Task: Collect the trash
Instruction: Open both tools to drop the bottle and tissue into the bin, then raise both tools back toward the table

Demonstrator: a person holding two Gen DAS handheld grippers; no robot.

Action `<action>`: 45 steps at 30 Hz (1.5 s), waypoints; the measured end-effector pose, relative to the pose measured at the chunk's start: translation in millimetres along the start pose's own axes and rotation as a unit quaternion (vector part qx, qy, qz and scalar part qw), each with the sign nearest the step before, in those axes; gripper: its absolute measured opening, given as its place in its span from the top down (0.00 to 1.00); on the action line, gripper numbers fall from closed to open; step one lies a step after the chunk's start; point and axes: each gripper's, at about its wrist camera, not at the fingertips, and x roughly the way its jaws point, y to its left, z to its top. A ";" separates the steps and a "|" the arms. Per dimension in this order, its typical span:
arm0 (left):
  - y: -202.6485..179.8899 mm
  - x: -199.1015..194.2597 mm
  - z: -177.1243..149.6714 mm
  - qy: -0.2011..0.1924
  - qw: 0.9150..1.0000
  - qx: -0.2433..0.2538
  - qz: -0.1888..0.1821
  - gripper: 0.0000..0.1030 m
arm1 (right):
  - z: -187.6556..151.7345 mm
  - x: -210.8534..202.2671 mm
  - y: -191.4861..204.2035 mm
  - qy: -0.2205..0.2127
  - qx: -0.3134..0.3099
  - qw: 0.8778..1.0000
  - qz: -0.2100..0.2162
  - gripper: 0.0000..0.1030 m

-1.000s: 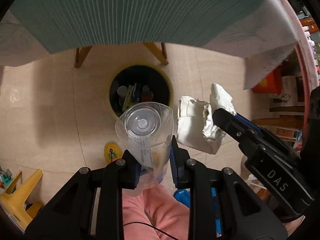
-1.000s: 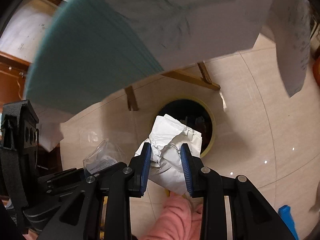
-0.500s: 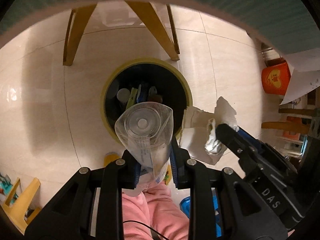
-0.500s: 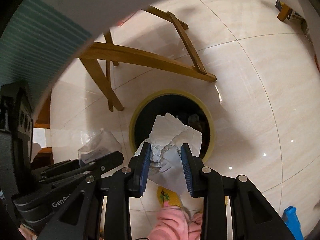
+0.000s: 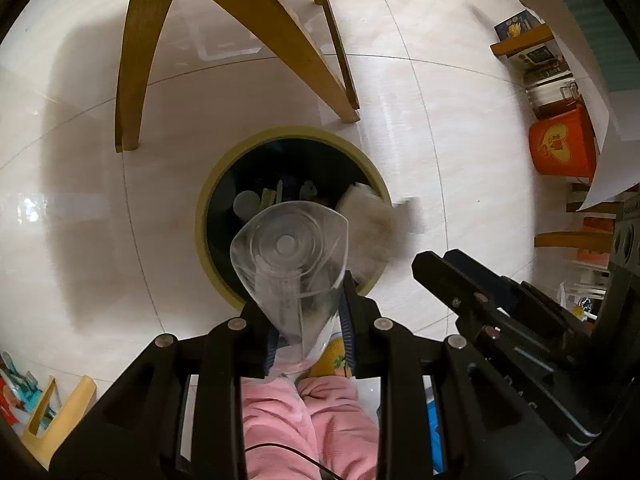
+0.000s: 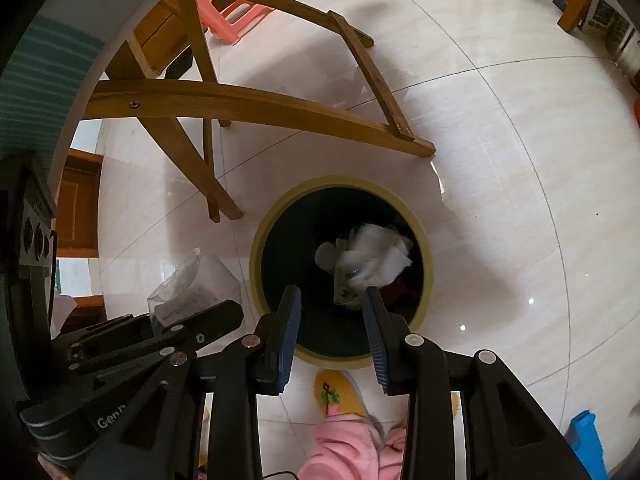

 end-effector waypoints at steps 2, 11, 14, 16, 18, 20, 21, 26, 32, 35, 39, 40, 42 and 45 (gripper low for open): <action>-2.9 3.3 0.2 0.004 1.000 0.003 0.004 0.79 | 2.6 5.8 0.8 0.001 -0.003 1.000 -0.001 0.68; 11.7 9.8 3.8 0.002 0.999 -0.010 0.041 0.48 | 3.1 12.2 -13.0 0.000 0.024 1.000 -0.007 0.45; 20.3 7.5 3.3 -0.006 0.999 -0.021 0.047 0.31 | 2.7 9.5 -16.7 -0.004 0.029 1.000 -0.010 0.42; 23.5 5.9 1.9 -0.010 0.999 -0.025 0.047 0.22 | 1.9 8.5 -16.7 -0.004 0.025 1.000 -0.012 0.41; 25.0 4.3 0.8 -0.015 0.998 -0.028 0.045 0.20 | -0.3 7.0 -16.7 -0.005 0.017 1.000 -0.014 0.41; 24.3 2.3 -1.3 -0.018 0.998 -0.031 0.046 0.20 | -2.8 5.6 -16.3 -0.008 0.014 1.000 -0.018 0.41; 24.3 2.3 -2.2 -0.018 0.998 -0.032 0.047 0.20 | -4.7 4.8 -16.4 -0.008 0.013 1.000 -0.018 0.41; 23.8 -2.3 -11.1 -0.018 0.998 -0.035 0.041 0.20 | -13.5 -7.5 -14.9 -0.009 0.007 1.000 -0.023 0.41; 16.2 -19.2 -26.1 -0.013 0.999 -0.029 0.037 0.20 | -24.1 -32.1 -11.2 -0.008 0.011 1.000 -0.023 0.41; 11.0 -31.5 -32.8 -0.013 0.999 -0.019 0.038 0.20 | -26.5 -48.4 -5.5 -0.012 0.012 1.000 -0.021 0.41; 5.0 -51.8 -41.0 -0.015 0.999 -0.012 0.039 0.20 | -27.8 -68.2 3.0 -0.018 0.012 1.000 -0.019 0.41; 4.8 -56.2 -43.3 -0.016 0.999 -0.011 0.039 0.20 | -28.0 -73.3 5.2 -0.019 0.011 1.000 -0.018 0.41; 3.4 -67.1 -47.0 -0.015 0.999 -0.009 0.041 0.20 | -28.1 -83.2 9.5 -0.022 0.010 1.000 -0.016 0.41; 2.4 -80.0 -50.7 -0.016 0.999 -0.007 0.041 0.20 | -27.5 -94.6 14.1 -0.025 0.009 1.000 -0.014 0.41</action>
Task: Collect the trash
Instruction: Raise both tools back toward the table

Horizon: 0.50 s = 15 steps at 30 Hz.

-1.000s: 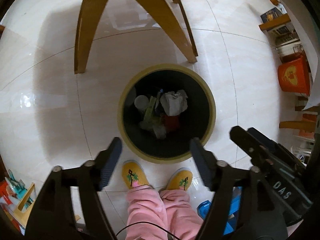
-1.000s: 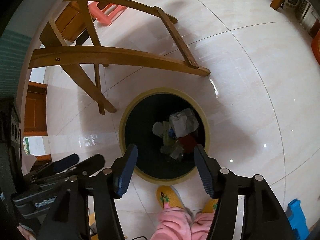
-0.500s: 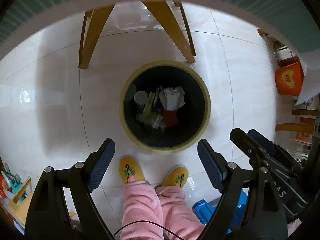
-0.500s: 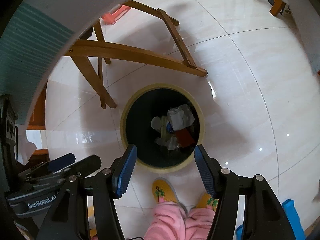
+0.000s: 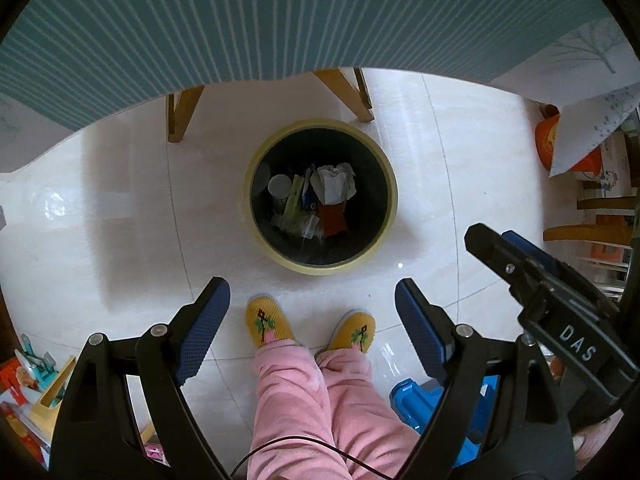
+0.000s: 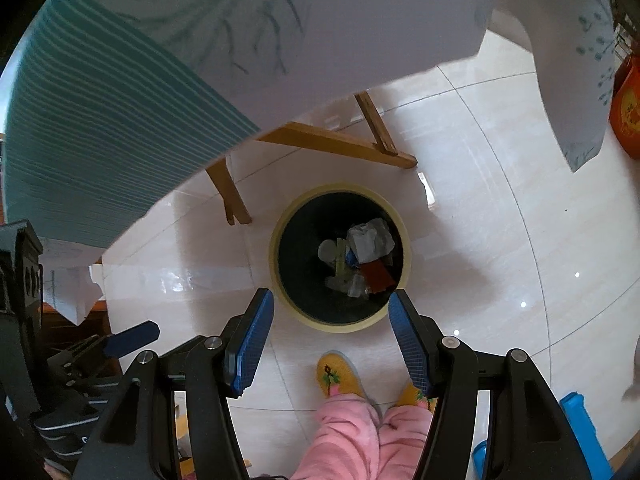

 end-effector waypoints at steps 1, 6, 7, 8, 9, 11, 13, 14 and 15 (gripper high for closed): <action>-0.1 -3.9 -0.7 0.000 1.000 0.001 0.000 0.20 | 0.3 -4.5 1.2 -0.001 0.001 1.000 0.001 0.41; -2.3 -22.5 -4.8 -0.004 1.000 0.009 0.000 0.20 | 1.2 -23.5 7.6 -0.004 -0.002 1.000 0.003 0.41; -2.9 -27.2 -6.0 -0.004 1.000 0.010 0.000 0.20 | 0.8 -28.0 8.8 -0.004 -0.001 1.000 0.003 0.41; -3.3 -30.7 -7.1 -0.003 1.000 0.010 0.000 0.20 | 0.9 -30.5 9.3 -0.004 0.001 1.000 0.004 0.41; -4.1 -32.5 -7.6 -0.001 1.000 0.010 -0.001 0.20 | 0.8 -33.0 10.1 -0.004 0.002 1.000 0.005 0.41; -5.9 -40.9 -10.2 0.001 1.000 0.014 -0.001 0.20 | 0.2 -41.0 11.3 -0.007 0.006 1.000 0.006 0.41; -8.3 -46.6 -13.4 0.000 1.000 0.019 0.000 0.20 | -0.6 -46.9 11.4 -0.008 0.011 1.000 0.007 0.41; -9.1 -51.2 -15.1 -0.001 1.000 0.022 0.001 0.20 | -1.1 -50.1 11.3 -0.007 0.014 1.000 0.008 0.41; -9.7 -52.6 -17.0 0.000 1.000 0.022 0.001 0.20 | -1.9 -52.4 11.0 -0.007 0.016 1.000 0.009 0.41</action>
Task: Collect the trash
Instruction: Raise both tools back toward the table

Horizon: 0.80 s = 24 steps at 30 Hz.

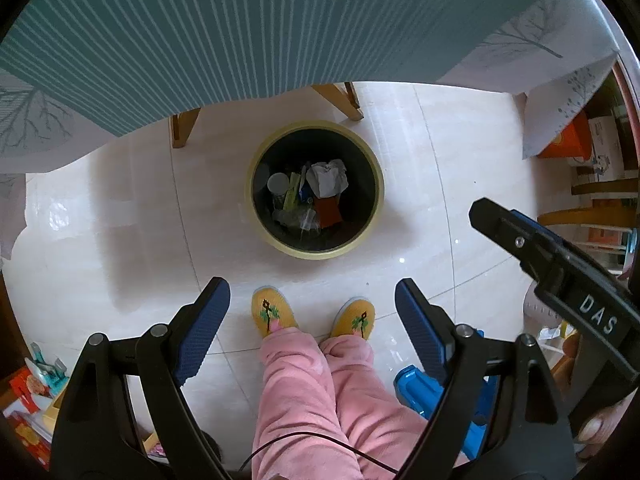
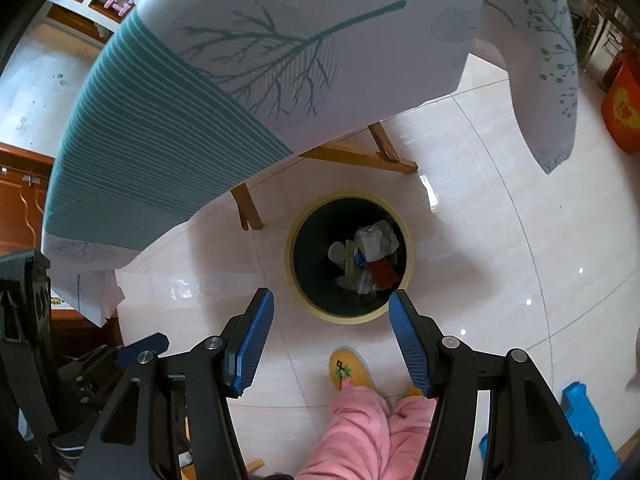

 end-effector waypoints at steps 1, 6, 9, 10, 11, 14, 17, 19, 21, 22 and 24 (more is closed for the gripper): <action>-0.6 -1.7 -1.5 0.001 1.000 0.001 -0.001 0.20 | -0.6 -4.5 0.8 0.000 0.001 1.000 0.001 0.41; -3.5 -15.5 -7.6 0.005 1.000 0.008 -0.004 0.20 | -1.7 -21.2 6.5 0.006 -0.001 1.000 -0.002 0.41; -6.5 -24.4 -10.1 0.005 1.000 0.017 -0.001 0.20 | -1.0 -32.1 14.7 0.004 -0.008 1.000 -0.001 0.41; -7.3 -31.0 -10.7 0.003 1.000 0.021 0.000 0.20 | -0.4 -40.0 19.4 0.000 -0.012 1.000 0.000 0.41; -7.8 -35.3 -10.9 0.001 1.000 0.023 -0.001 0.20 | -0.6 -45.6 23.3 -0.002 -0.014 1.000 0.001 0.41; -9.2 -54.6 -12.7 -0.004 1.000 0.030 -0.005 0.20 | -0.6 -65.7 36.1 -0.008 -0.021 1.000 0.005 0.41; -12.3 -82.0 -16.8 -0.014 0.999 0.042 -0.007 0.20 | -1.1 -88.1 52.7 -0.016 -0.028 0.999 0.009 0.41; -11.7 -101.9 -18.5 -0.026 0.998 0.049 -0.011 0.20 | -0.4 -106.4 64.7 -0.025 -0.034 0.999 0.013 0.41; -10.1 -123.9 -19.5 -0.041 0.998 0.054 -0.016 0.20 | 0.9 -126.0 76.4 -0.039 -0.042 0.998 0.017 0.41; -7.8 -135.3 -19.2 -0.049 0.997 0.056 -0.020 0.20 | 1.1 -134.7 82.3 -0.046 -0.045 0.998 0.019 0.41; -3.0 -156.4 -16.1 -0.066 0.996 0.059 -0.026 0.20 | 2.3 -151.7 93.2 -0.063 -0.052 0.996 0.019 0.41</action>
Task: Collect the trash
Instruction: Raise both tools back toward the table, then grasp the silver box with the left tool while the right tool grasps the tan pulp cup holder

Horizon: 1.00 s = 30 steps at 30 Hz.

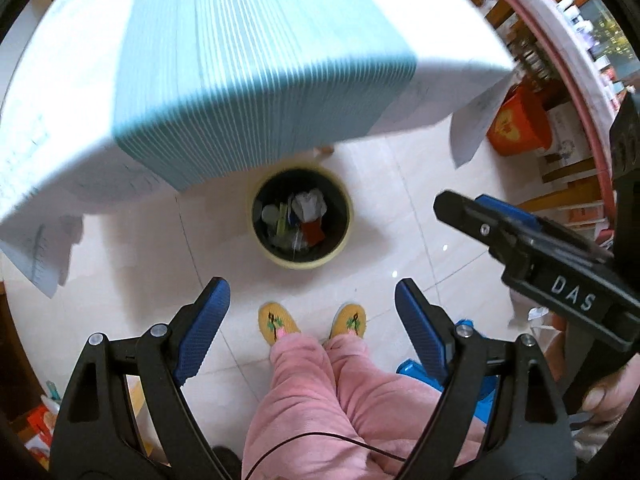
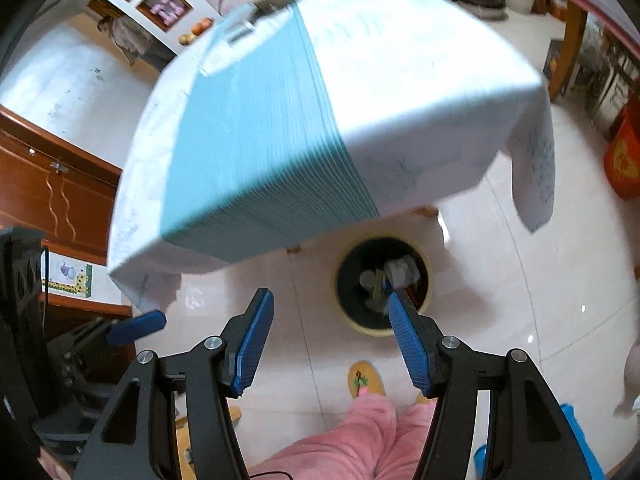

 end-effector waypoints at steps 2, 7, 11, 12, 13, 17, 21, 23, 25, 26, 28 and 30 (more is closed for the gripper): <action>6.0 -21.4 7.9 -0.019 1.000 0.005 -0.004 0.20 | 7.8 -17.9 11.3 -0.021 -0.003 1.000 0.001 0.41; 25.3 -66.7 40.6 -0.067 0.998 0.012 -0.010 0.20 | 33.8 -50.8 34.8 -0.074 -0.015 0.997 0.000 0.41; 40.1 -92.0 72.9 -0.100 0.995 0.013 -0.014 0.20 | 62.4 -61.5 45.4 -0.103 -0.013 0.995 -0.001 0.41; 44.1 -97.3 82.6 -0.107 0.994 0.012 -0.014 0.20 | 69.5 -63.3 47.6 -0.107 -0.012 0.994 -0.001 0.41; 46.8 -102.1 91.3 -0.113 0.993 0.012 -0.014 0.20 | 76.5 -64.9 50.5 -0.115 -0.013 0.993 -0.002 0.41; 58.1 -113.9 124.4 -0.133 0.991 0.018 -0.014 0.20 | 107.8 -61.9 60.3 -0.135 -0.018 0.991 -0.004 0.41; 63.3 -118.9 158.1 -0.151 0.988 0.026 0.001 0.20 | 149.5 -49.1 62.0 -0.141 -0.020 0.990 0.002 0.41; 69.1 -118.4 178.8 -0.158 0.987 0.021 0.006 0.20 | 178.3 -40.3 65.3 -0.142 -0.027 0.990 0.007 0.41; 74.4 -115.3 195.1 -0.163 0.986 0.014 0.012 0.20 | 202.5 -30.7 67.7 -0.140 -0.034 0.990 0.012 0.41; 77.3 -113.5 205.8 -0.165 0.986 0.009 0.015 0.20 | 217.6 -24.0 68.3 -0.137 -0.039 0.990 0.015 0.41; 81.5 -108.5 225.7 -0.168 0.986 -0.001 0.022 0.20 | 251.7 -9.7 69.9 -0.129 -0.052 0.990 0.025 0.41; 86.0 -100.9 246.6 -0.169 0.985 -0.014 0.033 0.20 | 279.4 5.7 71.5 -0.120 -0.062 0.990 0.033 0.41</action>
